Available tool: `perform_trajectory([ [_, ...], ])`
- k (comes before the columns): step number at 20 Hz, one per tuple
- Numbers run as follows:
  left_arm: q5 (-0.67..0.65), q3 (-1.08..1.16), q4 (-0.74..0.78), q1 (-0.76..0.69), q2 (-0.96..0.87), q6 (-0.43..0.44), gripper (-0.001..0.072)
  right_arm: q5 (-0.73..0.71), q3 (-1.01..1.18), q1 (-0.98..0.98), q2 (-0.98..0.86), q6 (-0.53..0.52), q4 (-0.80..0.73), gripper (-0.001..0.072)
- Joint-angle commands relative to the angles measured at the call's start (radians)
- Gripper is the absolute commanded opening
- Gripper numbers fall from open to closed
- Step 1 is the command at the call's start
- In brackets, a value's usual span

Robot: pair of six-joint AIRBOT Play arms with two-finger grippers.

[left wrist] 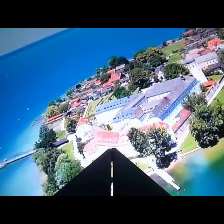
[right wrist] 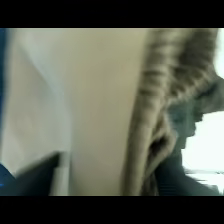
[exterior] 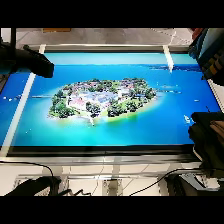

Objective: Fold the clothes and pants, and hang the long-sleeved shirts on hangers.

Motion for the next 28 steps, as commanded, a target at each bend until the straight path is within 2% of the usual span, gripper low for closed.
perform_trajectory([
  [1, 0.003, 0.000, 0.002, 0.001, 0.001, 0.009, 0.0013, 0.008, -0.007, -0.015, 0.011, -0.023, -0.032, 0.0707],
  [5, 0.003, 0.000, 0.001, 0.001, 0.001, 0.008, 0.0013, 0.000, -0.007, -0.015, 0.011, -0.025, -0.045, 0.0704],
  [6, 0.003, 0.000, 0.001, 0.001, 0.001, 0.008, 0.0013, -0.014, -0.007, -0.014, 0.011, -0.025, -0.042, 0.0693],
  [7, 0.003, 0.000, 0.001, 0.001, 0.001, 0.008, 0.0013, -0.031, -0.007, -0.014, 0.011, -0.025, -0.011, 0.0648],
  [8, 0.003, 0.000, 0.001, 0.001, 0.001, 0.008, 0.0013, -0.046, -0.007, -0.010, 0.011, -0.026, 0.044, 0.0419],
  [9, 0.003, 0.000, 0.001, 0.000, 0.001, 0.008, 0.0013, -0.065, -0.007, 0.003, 0.011, -0.027, 0.111, 0.0100],
  [10, 0.003, 0.000, 0.001, 0.000, 0.001, 0.008, 0.0013, -0.079, -0.008, 0.031, 0.010, -0.037, 0.167, 0.0027],
  [13, 0.003, 0.000, 0.001, 0.000, 0.001, 0.008, 0.0013, -0.091, -0.008, 0.259, 0.010, -0.105, 0.294, 0.0026],
  [15, 0.003, 0.000, 0.001, 0.000, 0.001, 0.008, 0.0013, -0.096, -0.008, 0.527, 0.010, -0.137, 0.253, 0.0025],
  [17, 0.003, 0.000, 0.001, 0.000, 0.001, 0.008, 0.0013, -0.132, -0.008, 0.837, 0.008, -0.151, 0.142, 0.0026],
  [19, 0.003, 0.000, 0.001, 0.000, 0.001, 0.008, 0.0013, -0.215, -0.020, 1.119, 0.008, -0.160, 0.077, 0.0026],
  [21, 0.003, 0.000, 0.001, 0.000, 0.001, 0.008, 0.0013, -0.326, -0.043, 1.342, 0.006, -0.243, 0.071, 0.0027],
  [24, 0.003, 0.000, 0.001, 0.000, 0.001, 0.008, 0.0013, -0.397, -0.085, 1.567, 0.000, -0.297, 0.035, 0.0026],
  [28, 0.003, 0.000, 0.001, 0.000, 0.001, 0.008, 0.0013, -0.299, -0.137, 1.671, -0.043, -0.229, -0.130, 0.0026],
])
